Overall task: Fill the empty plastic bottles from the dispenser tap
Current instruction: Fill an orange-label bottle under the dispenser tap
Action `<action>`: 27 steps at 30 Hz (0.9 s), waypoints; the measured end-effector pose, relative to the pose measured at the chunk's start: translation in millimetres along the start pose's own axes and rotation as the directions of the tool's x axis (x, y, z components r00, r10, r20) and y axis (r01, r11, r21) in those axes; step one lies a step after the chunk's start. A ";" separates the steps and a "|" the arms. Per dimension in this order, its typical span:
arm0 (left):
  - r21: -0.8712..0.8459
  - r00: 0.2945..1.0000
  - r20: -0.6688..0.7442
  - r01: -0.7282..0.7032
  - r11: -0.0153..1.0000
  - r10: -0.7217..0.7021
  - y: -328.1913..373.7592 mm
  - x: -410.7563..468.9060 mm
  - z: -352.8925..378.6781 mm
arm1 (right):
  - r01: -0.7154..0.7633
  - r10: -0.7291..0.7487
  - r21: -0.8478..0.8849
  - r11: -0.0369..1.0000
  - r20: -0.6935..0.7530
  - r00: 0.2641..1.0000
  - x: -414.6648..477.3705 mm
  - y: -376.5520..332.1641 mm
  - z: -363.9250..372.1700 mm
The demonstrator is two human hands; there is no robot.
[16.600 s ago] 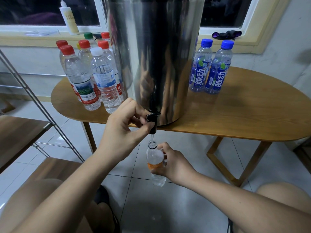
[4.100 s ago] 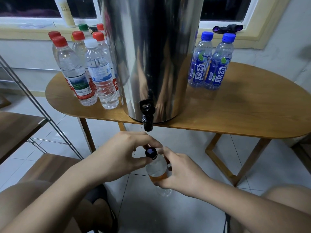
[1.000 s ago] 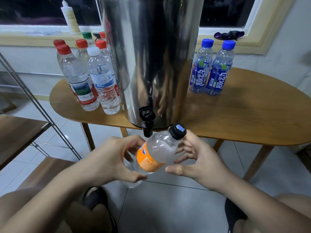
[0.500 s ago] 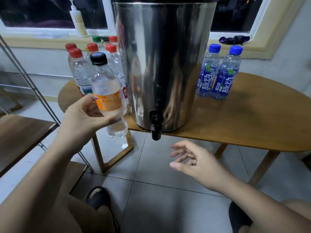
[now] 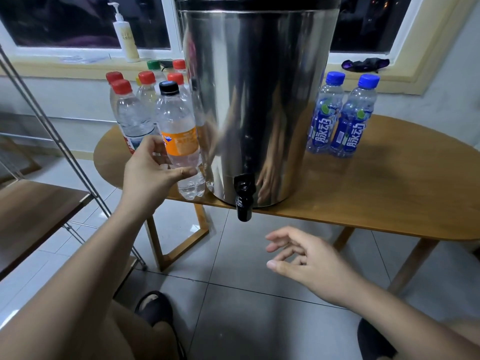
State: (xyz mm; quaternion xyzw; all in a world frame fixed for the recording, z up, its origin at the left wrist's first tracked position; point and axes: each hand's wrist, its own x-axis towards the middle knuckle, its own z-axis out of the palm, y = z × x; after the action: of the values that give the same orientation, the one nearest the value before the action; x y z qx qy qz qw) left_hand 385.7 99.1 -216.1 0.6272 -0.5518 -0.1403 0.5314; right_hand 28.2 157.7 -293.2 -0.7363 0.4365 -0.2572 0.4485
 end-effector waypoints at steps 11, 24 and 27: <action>-0.018 0.997 -0.069 -0.019 1.000 0.018 -11.4 18.9 11.5 | -0.006 0.006 -0.009 1.000 0.004 1.000 -0.7 -5.2 3.3; 0.078 0.999 -0.052 -0.012 0.997 0.016 -15.5 -4.3 10.9 | -0.002 0.002 0.004 1.000 -0.035 0.999 0.9 -6.6 -2.2; 0.046 1.000 0.023 0.020 0.999 -0.021 -14.2 -17.7 12.1 | 0.004 -0.003 0.016 1.000 -0.100 0.995 3.0 -8.3 -10.6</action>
State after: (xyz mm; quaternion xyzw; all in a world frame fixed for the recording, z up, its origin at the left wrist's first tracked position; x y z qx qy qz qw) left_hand 378.0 105.3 -239.8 0.6430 -0.5547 -0.1407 0.5089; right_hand 24.9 152.2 -281.0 -0.7196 0.4548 -0.2981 0.4318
